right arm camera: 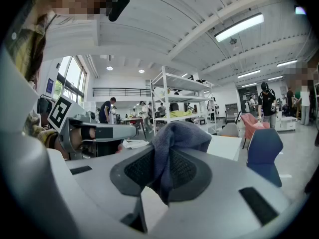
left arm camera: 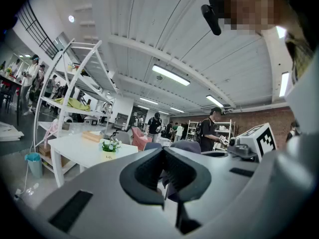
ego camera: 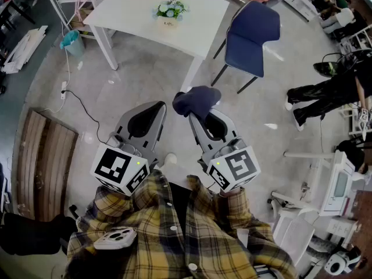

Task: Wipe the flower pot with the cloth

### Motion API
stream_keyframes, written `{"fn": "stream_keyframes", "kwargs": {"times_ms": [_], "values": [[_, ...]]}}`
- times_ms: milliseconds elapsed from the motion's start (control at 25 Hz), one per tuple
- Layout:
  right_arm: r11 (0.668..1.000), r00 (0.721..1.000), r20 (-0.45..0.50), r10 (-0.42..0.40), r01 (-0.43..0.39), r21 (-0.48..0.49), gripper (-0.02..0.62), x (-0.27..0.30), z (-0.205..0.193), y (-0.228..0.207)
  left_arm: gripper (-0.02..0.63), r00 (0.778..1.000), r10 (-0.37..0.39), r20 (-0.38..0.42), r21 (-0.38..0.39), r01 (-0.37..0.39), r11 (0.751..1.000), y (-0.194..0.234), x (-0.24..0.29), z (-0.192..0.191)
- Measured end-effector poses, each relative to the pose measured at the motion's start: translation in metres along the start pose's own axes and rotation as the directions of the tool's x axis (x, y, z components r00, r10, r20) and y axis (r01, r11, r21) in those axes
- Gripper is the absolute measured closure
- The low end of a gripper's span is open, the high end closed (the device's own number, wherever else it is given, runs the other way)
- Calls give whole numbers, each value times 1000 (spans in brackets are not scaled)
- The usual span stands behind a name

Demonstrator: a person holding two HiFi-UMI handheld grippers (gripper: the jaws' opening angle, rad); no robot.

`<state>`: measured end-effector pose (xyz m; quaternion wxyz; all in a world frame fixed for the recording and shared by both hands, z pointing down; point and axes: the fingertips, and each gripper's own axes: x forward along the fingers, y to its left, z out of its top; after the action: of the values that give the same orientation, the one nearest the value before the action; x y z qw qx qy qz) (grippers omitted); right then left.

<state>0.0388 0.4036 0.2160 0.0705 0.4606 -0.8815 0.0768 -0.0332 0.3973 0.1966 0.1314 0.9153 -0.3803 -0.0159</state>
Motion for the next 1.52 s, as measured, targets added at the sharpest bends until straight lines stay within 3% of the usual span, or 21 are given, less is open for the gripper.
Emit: {"fn": "stream_keyframes", "kwargs": {"times_ms": [520,920,1200,1520], "values": [[1000,999,29,20,-20,16,532,-25,-7,-14,600,1000,2,9,54,-3,999,-25,13,-8],[999,999,23,32,-33,34,532,-30,-14,-26,600,999,26,20,47,-26,999,-27,20,-8],[998,999,7,42,-42,43,532,-1,-15,-37,600,999,35,17,26,-35,999,1,36,-8],[999,1000,6,27,-27,41,532,74,1,-68,599,1000,15,12,27,-15,1000,69,83,11]]}}
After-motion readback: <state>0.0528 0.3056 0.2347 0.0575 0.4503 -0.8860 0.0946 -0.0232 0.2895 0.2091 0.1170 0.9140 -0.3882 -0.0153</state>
